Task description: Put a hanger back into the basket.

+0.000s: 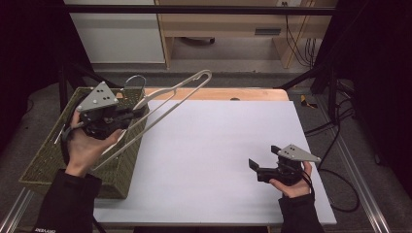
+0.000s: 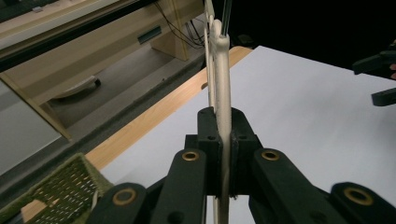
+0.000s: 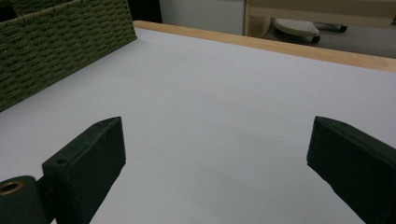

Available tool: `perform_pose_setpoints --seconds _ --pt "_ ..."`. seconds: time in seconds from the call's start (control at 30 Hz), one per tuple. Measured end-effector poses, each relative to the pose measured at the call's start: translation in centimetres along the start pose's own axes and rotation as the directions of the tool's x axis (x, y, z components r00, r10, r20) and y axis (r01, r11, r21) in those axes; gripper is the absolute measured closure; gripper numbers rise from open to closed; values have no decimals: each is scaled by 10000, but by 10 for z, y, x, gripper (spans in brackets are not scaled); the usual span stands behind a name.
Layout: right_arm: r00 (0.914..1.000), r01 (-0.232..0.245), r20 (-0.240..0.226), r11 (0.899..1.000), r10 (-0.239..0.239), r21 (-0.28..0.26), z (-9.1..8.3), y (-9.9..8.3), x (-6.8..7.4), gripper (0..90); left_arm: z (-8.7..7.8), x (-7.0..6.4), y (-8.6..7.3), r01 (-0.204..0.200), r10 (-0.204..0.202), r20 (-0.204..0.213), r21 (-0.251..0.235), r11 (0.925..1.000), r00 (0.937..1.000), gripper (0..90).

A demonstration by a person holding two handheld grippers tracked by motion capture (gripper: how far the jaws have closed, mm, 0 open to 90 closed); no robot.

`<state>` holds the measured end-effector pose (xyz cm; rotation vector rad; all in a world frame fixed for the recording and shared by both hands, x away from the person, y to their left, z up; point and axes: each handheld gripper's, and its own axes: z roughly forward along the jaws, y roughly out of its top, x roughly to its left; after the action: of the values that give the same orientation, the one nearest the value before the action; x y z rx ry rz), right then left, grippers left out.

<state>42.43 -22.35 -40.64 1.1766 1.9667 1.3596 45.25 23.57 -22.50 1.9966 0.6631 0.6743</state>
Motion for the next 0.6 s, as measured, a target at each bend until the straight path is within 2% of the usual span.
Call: perform_pose_setpoints --seconds 0.27,0.6 --pt "10000 77 -1 10000 -77 25 0 0 0 50 -15 33 -15 -31 42 -511 213 9998 9987 860" --pt "9999 98 59 9999 -99 79 0 -1 -1 51 -33 70 -45 235 -200 -856 393 9990 9961 860"
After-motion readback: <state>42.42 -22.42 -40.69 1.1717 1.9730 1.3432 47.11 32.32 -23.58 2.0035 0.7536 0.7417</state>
